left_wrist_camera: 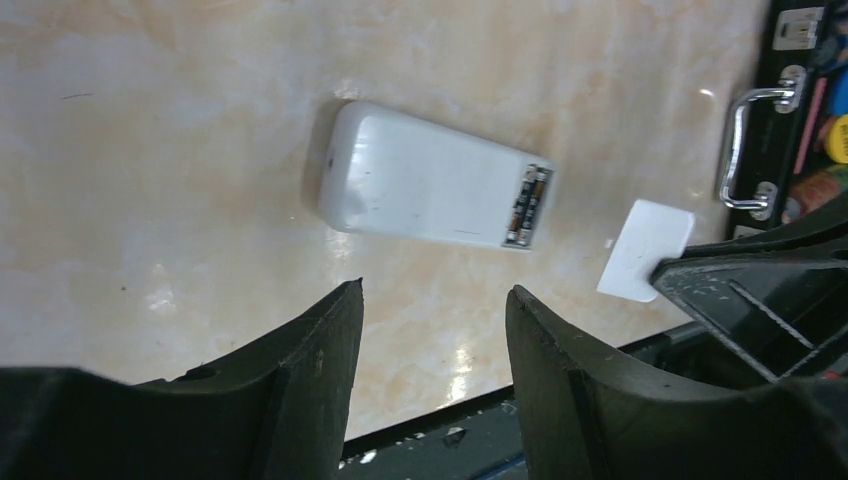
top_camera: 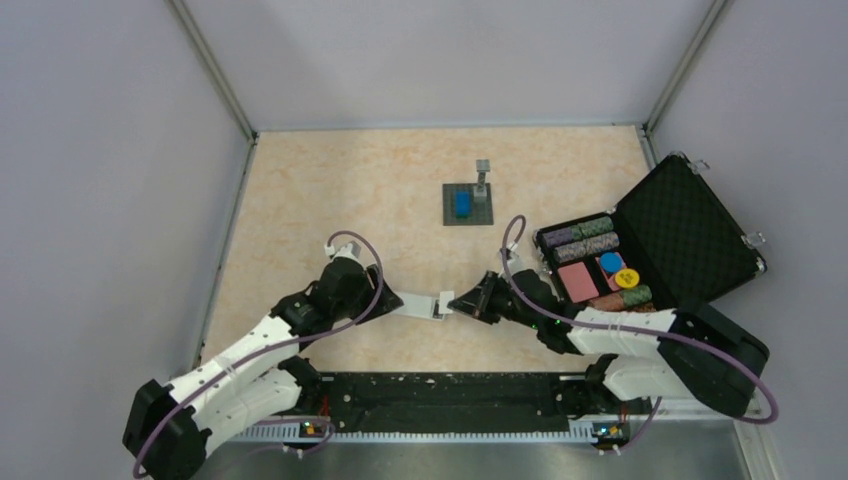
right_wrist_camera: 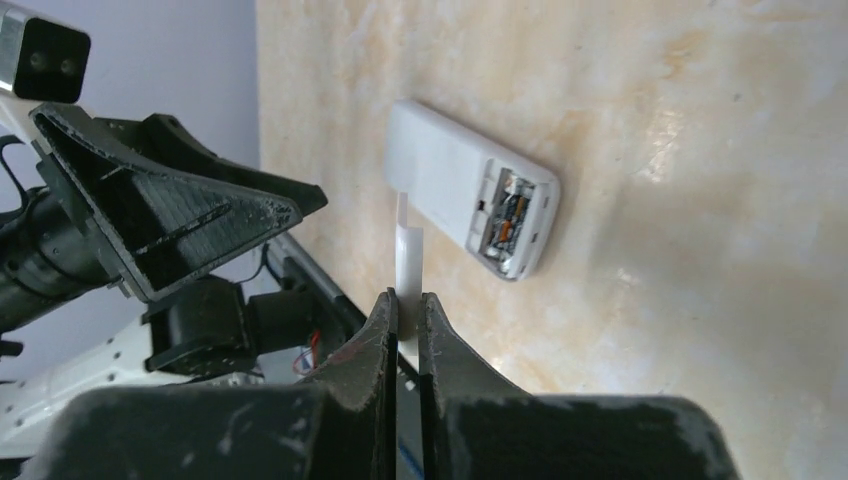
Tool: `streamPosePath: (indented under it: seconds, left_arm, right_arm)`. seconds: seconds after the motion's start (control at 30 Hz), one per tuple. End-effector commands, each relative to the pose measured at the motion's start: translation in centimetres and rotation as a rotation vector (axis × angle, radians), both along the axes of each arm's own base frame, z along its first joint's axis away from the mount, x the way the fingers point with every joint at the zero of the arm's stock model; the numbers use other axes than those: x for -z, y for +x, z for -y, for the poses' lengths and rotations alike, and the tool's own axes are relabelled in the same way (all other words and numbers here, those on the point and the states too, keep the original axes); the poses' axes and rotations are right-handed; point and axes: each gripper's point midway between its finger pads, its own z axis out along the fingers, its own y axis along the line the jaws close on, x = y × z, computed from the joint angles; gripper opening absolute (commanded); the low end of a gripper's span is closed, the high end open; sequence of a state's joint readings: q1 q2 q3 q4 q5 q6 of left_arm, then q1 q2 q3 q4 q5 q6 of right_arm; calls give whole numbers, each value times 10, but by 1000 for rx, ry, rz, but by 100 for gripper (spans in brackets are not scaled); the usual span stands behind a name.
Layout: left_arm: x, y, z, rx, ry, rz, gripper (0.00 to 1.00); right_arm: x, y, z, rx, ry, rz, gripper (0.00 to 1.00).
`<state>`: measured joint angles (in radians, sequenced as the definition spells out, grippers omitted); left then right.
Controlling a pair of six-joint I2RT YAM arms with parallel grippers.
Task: Load the batteries into the remote control
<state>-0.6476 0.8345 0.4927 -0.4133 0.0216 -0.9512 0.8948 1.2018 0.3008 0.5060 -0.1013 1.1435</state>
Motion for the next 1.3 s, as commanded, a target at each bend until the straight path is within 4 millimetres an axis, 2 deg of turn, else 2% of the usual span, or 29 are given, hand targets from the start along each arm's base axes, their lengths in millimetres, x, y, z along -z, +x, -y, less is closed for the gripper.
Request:
streamPosePath:
  seconds: [0.0, 0.1, 0.3, 0.57, 0.83, 1.27]
  left_arm:
    - [6, 12, -1, -6, 28, 45, 59]
    - [12, 14, -2, 7, 55, 47, 59]
    - [32, 17, -9, 12, 127, 47, 60]
    - [49, 19, -12, 24, 178, 18, 59]
    - [43, 24, -11, 26, 174, 61, 59]
    - [52, 23, -12, 51, 192, 65, 60]
  right_arm:
    - [-2, 19, -6, 58, 11, 103, 0]
    - [2, 20, -11, 52, 20, 108, 0]
    - [23, 16, -16, 45, -7, 61, 0]
    - [32, 12, -21, 27, -14, 29, 0]
    - [41, 9, -23, 36, 9, -19, 0]
    - [53, 8, -23, 57, -2, -80, 0]
